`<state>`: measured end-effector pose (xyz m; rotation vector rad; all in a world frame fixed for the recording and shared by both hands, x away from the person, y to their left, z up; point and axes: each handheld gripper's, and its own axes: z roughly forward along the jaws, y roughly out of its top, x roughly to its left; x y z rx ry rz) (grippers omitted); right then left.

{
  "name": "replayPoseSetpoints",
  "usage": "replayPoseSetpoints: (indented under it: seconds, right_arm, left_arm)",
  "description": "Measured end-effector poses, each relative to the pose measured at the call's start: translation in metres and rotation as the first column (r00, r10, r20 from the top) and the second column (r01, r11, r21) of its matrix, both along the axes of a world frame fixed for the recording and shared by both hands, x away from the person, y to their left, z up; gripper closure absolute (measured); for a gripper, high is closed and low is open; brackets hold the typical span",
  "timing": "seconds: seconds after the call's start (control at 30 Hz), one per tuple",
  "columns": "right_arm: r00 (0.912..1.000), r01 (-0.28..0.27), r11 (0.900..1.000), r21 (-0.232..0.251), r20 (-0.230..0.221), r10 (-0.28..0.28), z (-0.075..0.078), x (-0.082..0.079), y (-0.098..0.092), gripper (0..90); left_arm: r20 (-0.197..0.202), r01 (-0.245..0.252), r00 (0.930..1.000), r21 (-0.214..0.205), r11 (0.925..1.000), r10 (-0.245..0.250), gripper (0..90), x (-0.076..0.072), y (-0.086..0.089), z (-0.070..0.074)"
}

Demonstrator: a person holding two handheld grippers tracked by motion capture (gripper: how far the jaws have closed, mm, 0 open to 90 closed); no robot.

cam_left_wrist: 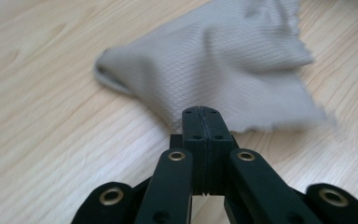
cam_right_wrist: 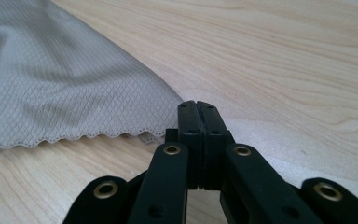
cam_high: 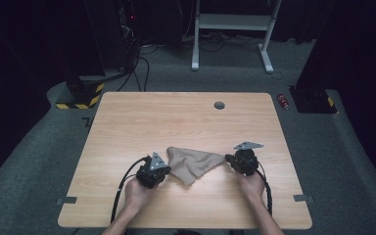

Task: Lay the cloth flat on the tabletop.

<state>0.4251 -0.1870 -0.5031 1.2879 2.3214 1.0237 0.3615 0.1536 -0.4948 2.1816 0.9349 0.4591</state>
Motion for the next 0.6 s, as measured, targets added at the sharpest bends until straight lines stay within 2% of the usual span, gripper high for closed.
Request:
replayPoseSetpoints:
  seconds: [0.1,0.13,0.27,0.37,0.43,0.53,0.6]
  right_arm:
    - [1.0000,-0.003,1.0000,-0.005,-0.001,0.003,0.000,-0.002,0.001,88.9]
    - [1.0000,-0.007,1.0000,-0.002,0.002,0.007,0.000,-0.002,0.002,88.7]
    - [0.9997,-0.025,0.9997,-0.003,0.005,0.025,0.003,-0.005,0.005,88.5]
    - [0.9992,-0.040,0.9992,-0.005,0.004,0.040,0.006,-0.007,0.008,88.9]
    - [0.9987,-0.050,0.9987,-0.007,0.008,0.050,0.008,-0.009,0.009,88.9]
    - [0.9979,-0.060,0.9982,0.000,0.024,0.060,0.013,-0.013,0.008,88.9]
    - [0.9978,-0.061,0.9982,0.002,0.027,0.061,0.014,-0.013,0.008,88.8]
  left_arm:
    - [-0.004,-0.019,0.9998,-0.028,0.9994,0.019,88.4,-0.003,0.007,0.001]
    - [0.000,-0.015,0.9999,-0.039,0.9991,0.015,82.7,-0.005,0.007,0.002]
    - [0.020,0.064,0.9978,-0.046,0.9968,-0.064,65.7,-0.017,-0.010,0.009]
    - [0.004,0.121,0.9926,-0.029,0.9922,-0.121,60.8,-0.022,-0.029,0.007]
    - [-0.027,0.153,0.9878,-0.009,0.9882,-0.153,59.1,-0.022,-0.042,0.000]
    - [-0.056,0.164,0.9852,0.024,0.9862,-0.162,58.2,-0.019,-0.053,-0.009]
    - [-0.064,0.148,0.9873,0.033,0.9885,-0.145,58.7,-0.018,-0.056,-0.013]
